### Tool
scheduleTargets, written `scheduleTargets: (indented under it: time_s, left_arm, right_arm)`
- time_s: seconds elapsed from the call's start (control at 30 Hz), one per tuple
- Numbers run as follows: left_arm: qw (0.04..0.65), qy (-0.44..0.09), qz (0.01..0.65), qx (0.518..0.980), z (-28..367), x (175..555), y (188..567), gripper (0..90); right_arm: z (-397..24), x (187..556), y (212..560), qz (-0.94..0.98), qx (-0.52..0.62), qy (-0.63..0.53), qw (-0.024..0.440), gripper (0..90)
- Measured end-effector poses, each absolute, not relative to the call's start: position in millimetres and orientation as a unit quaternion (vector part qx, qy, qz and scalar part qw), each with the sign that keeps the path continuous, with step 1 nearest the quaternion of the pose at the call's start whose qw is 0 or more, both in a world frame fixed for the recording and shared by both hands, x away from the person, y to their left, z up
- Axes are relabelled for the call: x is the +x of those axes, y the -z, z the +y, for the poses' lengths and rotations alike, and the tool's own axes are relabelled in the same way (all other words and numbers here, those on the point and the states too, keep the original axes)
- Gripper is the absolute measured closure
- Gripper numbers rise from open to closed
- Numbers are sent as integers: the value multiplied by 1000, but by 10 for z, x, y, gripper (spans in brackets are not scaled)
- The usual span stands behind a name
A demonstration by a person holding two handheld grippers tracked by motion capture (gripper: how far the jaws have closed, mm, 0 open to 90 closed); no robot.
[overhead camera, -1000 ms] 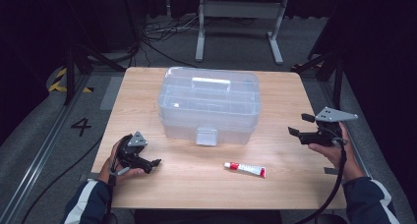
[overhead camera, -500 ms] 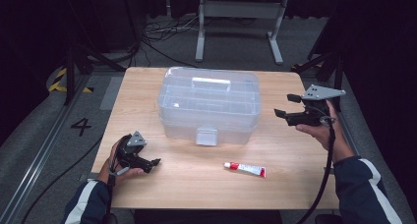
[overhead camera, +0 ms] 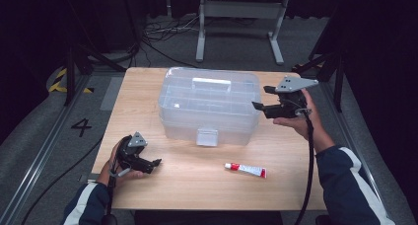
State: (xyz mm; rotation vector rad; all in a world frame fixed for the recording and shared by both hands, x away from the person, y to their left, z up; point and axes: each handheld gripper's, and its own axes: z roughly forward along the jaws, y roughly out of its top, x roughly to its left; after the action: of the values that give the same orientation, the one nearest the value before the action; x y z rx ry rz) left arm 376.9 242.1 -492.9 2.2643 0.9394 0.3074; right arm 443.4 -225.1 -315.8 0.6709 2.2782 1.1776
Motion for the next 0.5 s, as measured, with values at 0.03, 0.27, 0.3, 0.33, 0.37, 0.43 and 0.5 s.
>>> scheduleTargets:
  time_s: [0.03, 0.27, 0.3, 0.33, 0.37, 0.43, 0.5]
  left_arm:
    - [329, -117, 359, 865, 2421, 3769, 4929, 11]
    - [329, -118, 359, 866, 2421, 3770, 4929, 11]
    - [329, -118, 359, 865, 2421, 3769, 4929, 11]
    - [329, -118, 359, 865, 2421, 3769, 4929, 11]
    - [329, -118, 359, 865, 2421, 3769, 4929, 11]
    - [329, -118, 359, 865, 2421, 3769, 4929, 11]
    - [329, -118, 359, 865, 2421, 3769, 4929, 11]
  right_arm:
    - [-2251, 4434, 3158, 834, 246, -431, 243, 319]
    - [-1871, 4525, 3069, 850, 214, -422, 233, 337]
    - [-1816, 4544, 3072, 851, 210, -418, 238, 347]
    - [-1774, 4559, 3076, 853, 209, -413, 241, 346]
    - [-1730, 4581, 3083, 856, 206, -409, 240, 346]
    - [-1677, 4619, 3088, 857, 208, -407, 238, 352]
    - [-1629, 4656, 3090, 860, 209, -402, 236, 361]
